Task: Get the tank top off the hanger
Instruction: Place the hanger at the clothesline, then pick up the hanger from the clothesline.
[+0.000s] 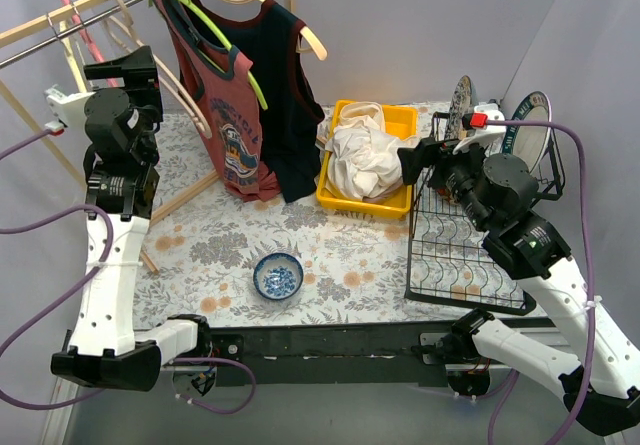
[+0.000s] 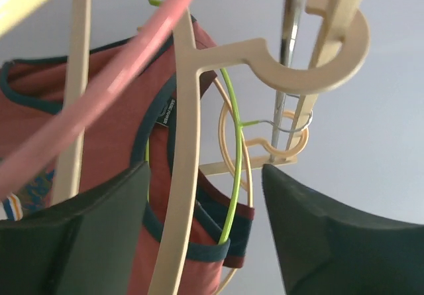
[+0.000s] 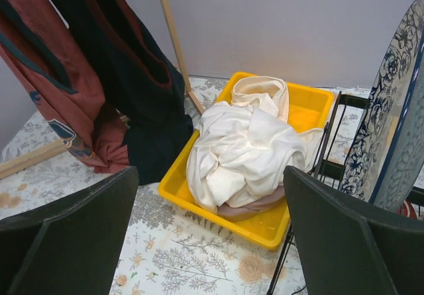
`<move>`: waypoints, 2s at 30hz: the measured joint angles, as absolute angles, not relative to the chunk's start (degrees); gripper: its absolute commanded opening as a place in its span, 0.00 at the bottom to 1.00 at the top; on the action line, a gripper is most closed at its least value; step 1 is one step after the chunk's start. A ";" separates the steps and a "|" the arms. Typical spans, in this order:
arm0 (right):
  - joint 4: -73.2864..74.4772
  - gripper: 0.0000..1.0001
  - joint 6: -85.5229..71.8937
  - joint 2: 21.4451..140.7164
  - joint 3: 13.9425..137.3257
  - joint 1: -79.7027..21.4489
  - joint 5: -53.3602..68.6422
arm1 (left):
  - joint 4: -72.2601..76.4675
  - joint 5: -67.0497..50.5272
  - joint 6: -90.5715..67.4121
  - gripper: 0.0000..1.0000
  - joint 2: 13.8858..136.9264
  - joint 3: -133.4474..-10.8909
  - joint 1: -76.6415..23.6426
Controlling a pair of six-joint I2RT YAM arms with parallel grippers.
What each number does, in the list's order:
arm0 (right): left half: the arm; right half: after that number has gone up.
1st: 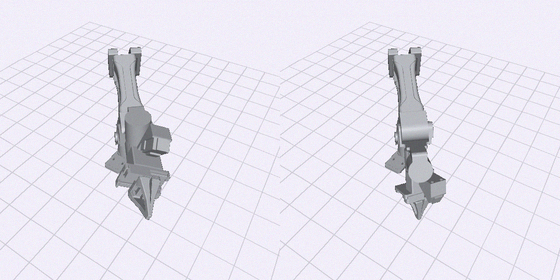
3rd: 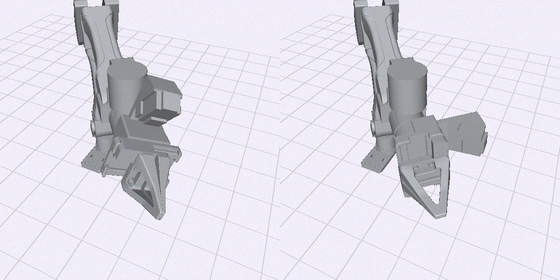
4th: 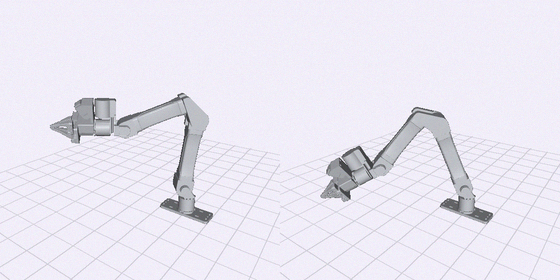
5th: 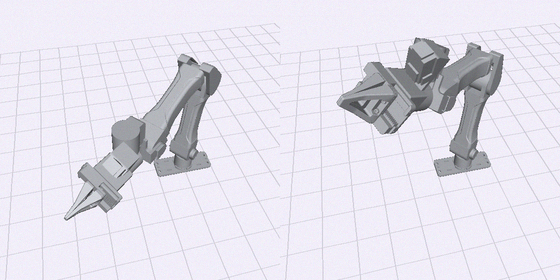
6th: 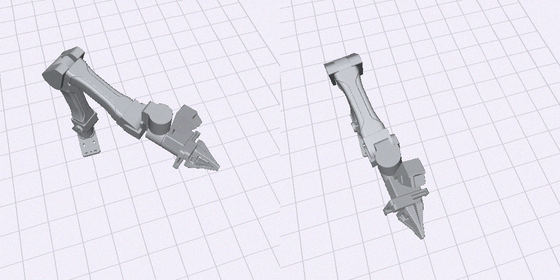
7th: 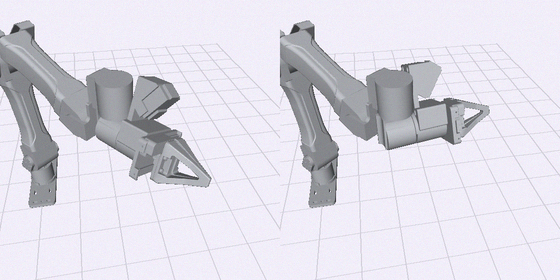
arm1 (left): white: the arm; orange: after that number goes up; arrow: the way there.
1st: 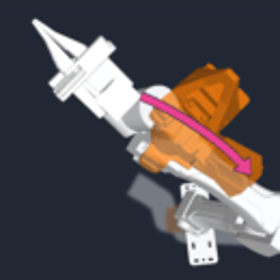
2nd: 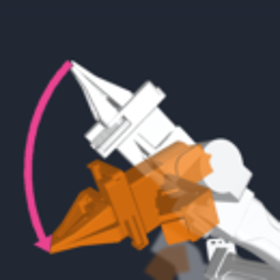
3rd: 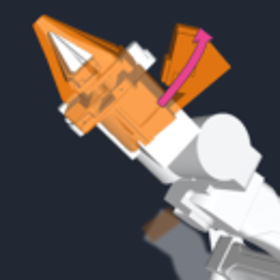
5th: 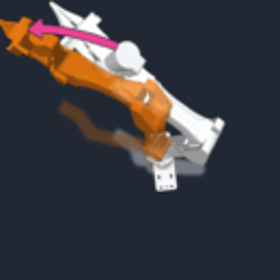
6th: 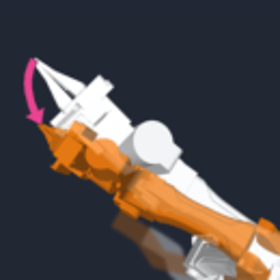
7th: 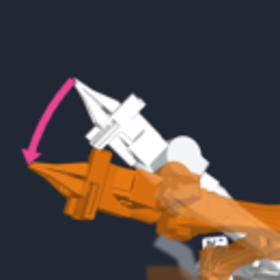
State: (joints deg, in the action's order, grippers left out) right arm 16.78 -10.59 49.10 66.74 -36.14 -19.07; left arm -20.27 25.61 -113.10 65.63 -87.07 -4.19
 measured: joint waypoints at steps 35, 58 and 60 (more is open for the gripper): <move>21.26 0.98 -17.67 54.89 71.16 -46.89 -7.86 | -37.15 -1.80 -67.85 0.84 87.24 -116.95 -15.11; 20.82 0.98 -16.29 55.37 71.13 -52.99 -12.51 | -34.74 2.87 -75.85 0.48 95.35 -122.54 -11.75; 20.80 0.99 -16.27 55.33 71.13 -53.06 -12.53 | -34.65 3.29 -75.72 0.47 95.46 -122.54 -11.70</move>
